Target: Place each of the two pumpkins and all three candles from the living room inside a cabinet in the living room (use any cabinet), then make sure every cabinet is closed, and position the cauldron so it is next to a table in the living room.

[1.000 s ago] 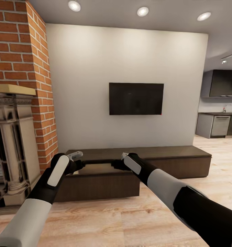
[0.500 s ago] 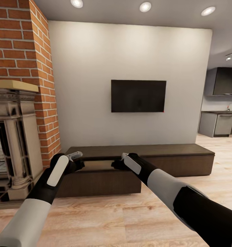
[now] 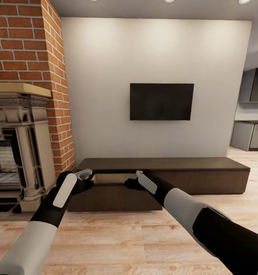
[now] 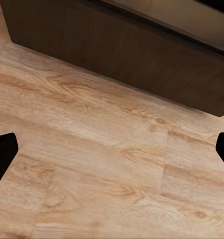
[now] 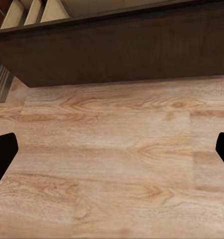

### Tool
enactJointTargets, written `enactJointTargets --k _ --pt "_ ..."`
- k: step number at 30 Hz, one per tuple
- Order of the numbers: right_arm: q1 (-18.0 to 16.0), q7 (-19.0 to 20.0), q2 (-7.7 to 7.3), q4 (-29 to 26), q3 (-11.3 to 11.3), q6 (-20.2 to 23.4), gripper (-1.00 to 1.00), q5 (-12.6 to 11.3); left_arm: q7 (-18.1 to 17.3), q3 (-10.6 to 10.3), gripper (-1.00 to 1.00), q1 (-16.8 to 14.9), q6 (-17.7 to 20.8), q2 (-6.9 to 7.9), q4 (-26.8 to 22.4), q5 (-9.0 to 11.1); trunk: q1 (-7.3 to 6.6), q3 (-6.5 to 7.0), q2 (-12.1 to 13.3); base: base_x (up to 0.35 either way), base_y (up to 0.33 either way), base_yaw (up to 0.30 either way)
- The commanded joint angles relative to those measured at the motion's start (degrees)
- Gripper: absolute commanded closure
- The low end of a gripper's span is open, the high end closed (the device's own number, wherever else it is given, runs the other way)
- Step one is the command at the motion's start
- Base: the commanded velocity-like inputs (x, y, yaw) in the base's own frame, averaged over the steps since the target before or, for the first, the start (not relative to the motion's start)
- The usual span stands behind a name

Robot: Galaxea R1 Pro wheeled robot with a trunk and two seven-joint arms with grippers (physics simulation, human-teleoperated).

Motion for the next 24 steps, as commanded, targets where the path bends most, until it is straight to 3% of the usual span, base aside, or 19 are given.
enactJointTargets --k 1,14,16,19,21,24 --pt "-0.08 -0.45 -0.03 -0.03 0.38 0.0 -1.0 -0.53 0.62 -0.15 -1.0 -0.05 0.02 0.04 -0.04 0.54 0.21 -0.35 -0.45 0.0 0.0 0.124" --pt "-0.08 -0.46 -0.03 0.37 0.54 -1.14 -1.0 -0.22 0.78 -0.3 -1.0 -0.05 -0.35 -0.15 0.03 0.38 3.07 -3.81 -5.67 0.0 0.0 0.121" --pt "-0.07 -0.46 -0.03 0.45 0.61 -2.55 -1.0 0.82 0.75 -0.31 -1.0 -0.05 -0.52 -0.16 0.04 0.3 3.51 -4.35 -6.47 0.0 0.0 0.12" --pt "-0.07 -0.46 -0.04 0.68 1.0 -7.31 -1.0 4.96 0.21 -0.58 -1.0 -0.05 -2.05 -0.14 0.09 0.13 4.17 -5.15 -7.67 0.0 0.0 0.12" --pt "-0.07 -0.46 -0.03 0.74 1.1 -9.15 -1.0 6.72 -1.67 -1.91 -1.0 -0.05 -3.92 0.01 0.71 -0.1 4.3 -5.75 -7.87 0.0 0.0 0.119" --pt "-0.06 -0.46 -0.03 0.83 1.12 -10.22 -1.0 7.56 -5.47 -5.61 -1.0 -0.05 -7.19 0.39 2.2 -0.71 4.38 -6.68 -7.91 0.0 0.0 0.119"
